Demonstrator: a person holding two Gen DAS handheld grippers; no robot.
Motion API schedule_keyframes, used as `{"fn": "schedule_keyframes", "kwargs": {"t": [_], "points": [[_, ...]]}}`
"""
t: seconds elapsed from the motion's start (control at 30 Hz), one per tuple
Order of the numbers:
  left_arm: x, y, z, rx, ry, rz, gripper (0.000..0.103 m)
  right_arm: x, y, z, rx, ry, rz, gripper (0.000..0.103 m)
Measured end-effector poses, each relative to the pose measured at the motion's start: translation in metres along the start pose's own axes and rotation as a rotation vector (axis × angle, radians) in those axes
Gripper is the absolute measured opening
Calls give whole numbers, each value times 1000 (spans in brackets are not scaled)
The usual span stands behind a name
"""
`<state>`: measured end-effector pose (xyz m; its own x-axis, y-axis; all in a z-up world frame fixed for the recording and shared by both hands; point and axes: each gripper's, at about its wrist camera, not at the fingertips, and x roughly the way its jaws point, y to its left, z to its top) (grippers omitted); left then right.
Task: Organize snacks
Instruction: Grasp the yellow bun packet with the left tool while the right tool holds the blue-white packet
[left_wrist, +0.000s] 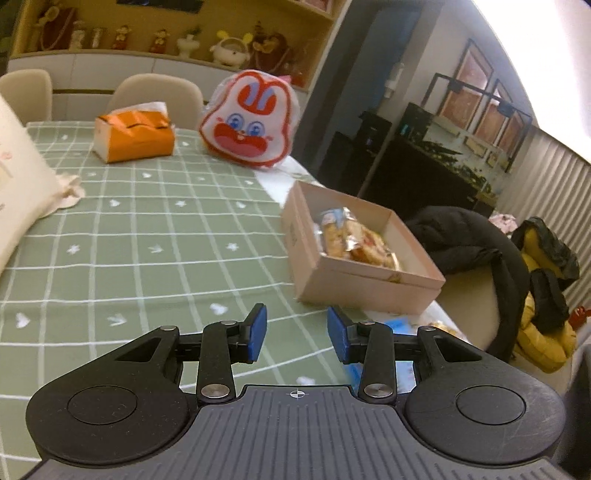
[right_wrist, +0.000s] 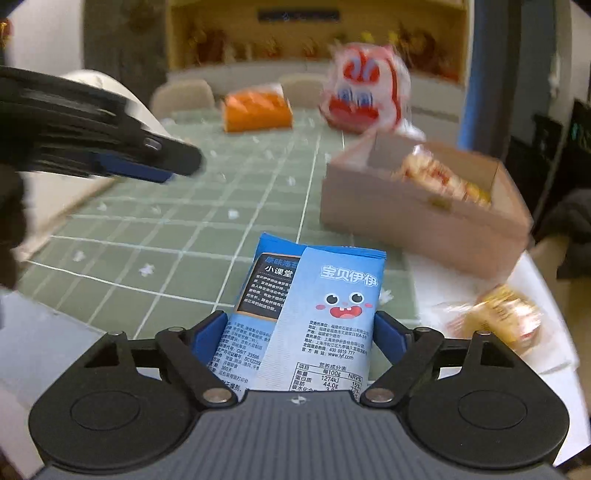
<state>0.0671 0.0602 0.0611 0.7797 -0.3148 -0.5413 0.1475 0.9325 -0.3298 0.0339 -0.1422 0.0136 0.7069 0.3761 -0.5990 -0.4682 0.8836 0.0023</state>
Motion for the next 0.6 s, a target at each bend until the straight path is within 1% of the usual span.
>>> {"fn": "schedule_keyframes", "kwargs": {"t": [0.07,0.1,0.13,0.17,0.23,0.27,0.33,0.4,0.43,0.47,0.53,0.6], "points": [[8,-15,1,37,6,-31,41,-24,-17,3,5,-77,-18,85],[12,-24,0,66,12,-51,41,-31,-28,6,15,-112,-38,85],[16,-33,-1,94,20,-71,41,-44,-43,8,35,-156,-78,85],[22,-46,-3,138,36,-104,41,-54,-61,10,61,-192,-135,85],[34,-71,-8,222,70,-170,41,-63,-95,11,112,-224,-272,85],[41,-86,-11,272,86,-202,42,-63,-114,9,136,-227,-356,85],[53,-113,-16,366,83,-215,42,-56,-145,2,168,-210,-469,85],[63,-142,-24,505,59,-209,42,-45,-169,-6,208,-172,-498,85],[69,-153,-28,555,66,-208,43,-39,-177,-10,226,-154,-492,85],[78,-165,-31,600,90,-202,43,-33,-184,-14,246,-137,-478,85],[95,-183,-36,639,138,-190,43,-27,-192,-21,282,-123,-449,85],[111,-198,-41,690,172,-150,43,-24,-195,-25,310,-125,-422,85]]}}
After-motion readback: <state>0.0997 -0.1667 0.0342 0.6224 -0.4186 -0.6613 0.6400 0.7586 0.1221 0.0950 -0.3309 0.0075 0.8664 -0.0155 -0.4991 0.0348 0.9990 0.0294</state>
